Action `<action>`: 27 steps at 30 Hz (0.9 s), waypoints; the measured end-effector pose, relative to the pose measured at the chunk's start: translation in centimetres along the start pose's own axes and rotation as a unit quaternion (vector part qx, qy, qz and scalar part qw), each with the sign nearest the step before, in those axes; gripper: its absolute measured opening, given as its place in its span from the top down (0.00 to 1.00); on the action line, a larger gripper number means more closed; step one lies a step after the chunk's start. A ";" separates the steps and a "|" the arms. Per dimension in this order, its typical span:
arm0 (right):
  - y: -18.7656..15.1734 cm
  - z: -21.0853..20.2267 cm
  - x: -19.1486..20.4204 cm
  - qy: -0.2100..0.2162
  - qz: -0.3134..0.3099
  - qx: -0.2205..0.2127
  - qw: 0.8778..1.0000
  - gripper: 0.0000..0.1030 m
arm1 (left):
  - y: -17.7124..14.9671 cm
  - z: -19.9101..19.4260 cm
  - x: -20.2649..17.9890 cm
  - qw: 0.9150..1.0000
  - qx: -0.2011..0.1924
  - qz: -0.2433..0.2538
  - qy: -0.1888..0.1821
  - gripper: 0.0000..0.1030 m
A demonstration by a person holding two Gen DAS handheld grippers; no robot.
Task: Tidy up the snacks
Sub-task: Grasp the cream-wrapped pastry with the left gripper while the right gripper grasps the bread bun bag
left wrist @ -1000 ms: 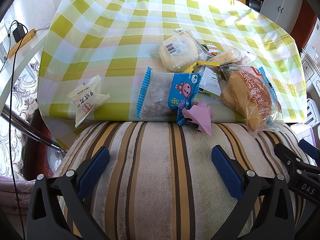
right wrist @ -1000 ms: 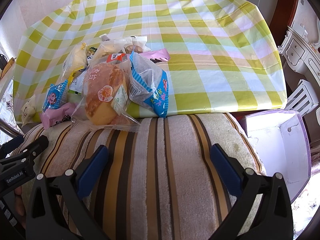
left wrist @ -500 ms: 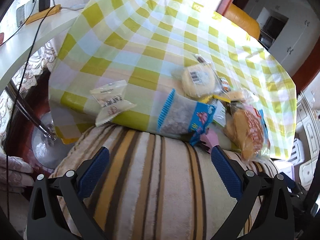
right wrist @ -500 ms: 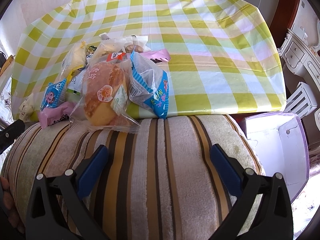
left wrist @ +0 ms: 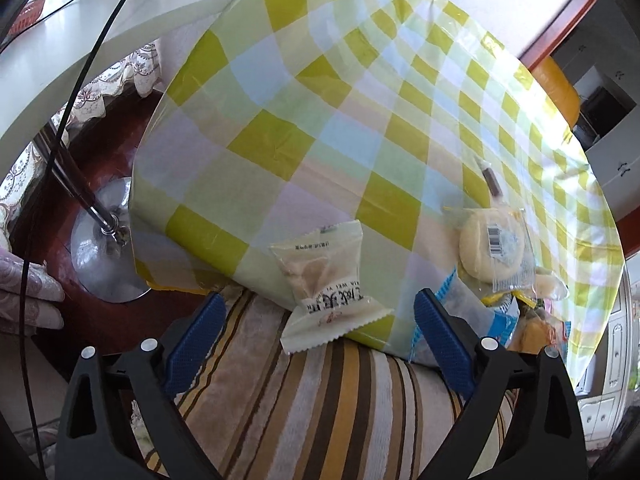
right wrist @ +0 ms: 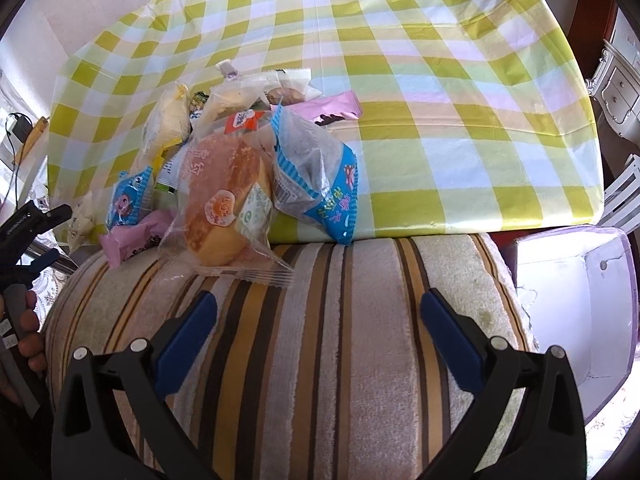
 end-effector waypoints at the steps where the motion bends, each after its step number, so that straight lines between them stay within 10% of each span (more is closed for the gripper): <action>1: 0.2 -0.2 -0.1 0.013 0.003 -0.006 1.000 0.01 | 0.4 0.3 0.0 1.000 0.002 -0.002 0.003 0.14; 13: 3.0 0.0 1.4 0.033 -0.019 -0.030 0.999 0.01 | 1.3 3.5 -2.0 0.997 0.035 0.037 0.051 0.57; 27: 5.5 2.4 5.4 0.022 -0.079 -0.009 0.997 0.01 | 0.2 0.3 -3.7 0.997 -0.030 0.071 0.027 0.62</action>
Point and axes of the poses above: each gripper's, at about its wrist camera, not at the fingertips, and z roughly the way its jaws point, x to its left, y to its top, the point moved 1 cm from there along z, roughly the way its jaws point, and after that the axes turned 3 degrees about x, right-handed, at the moved point
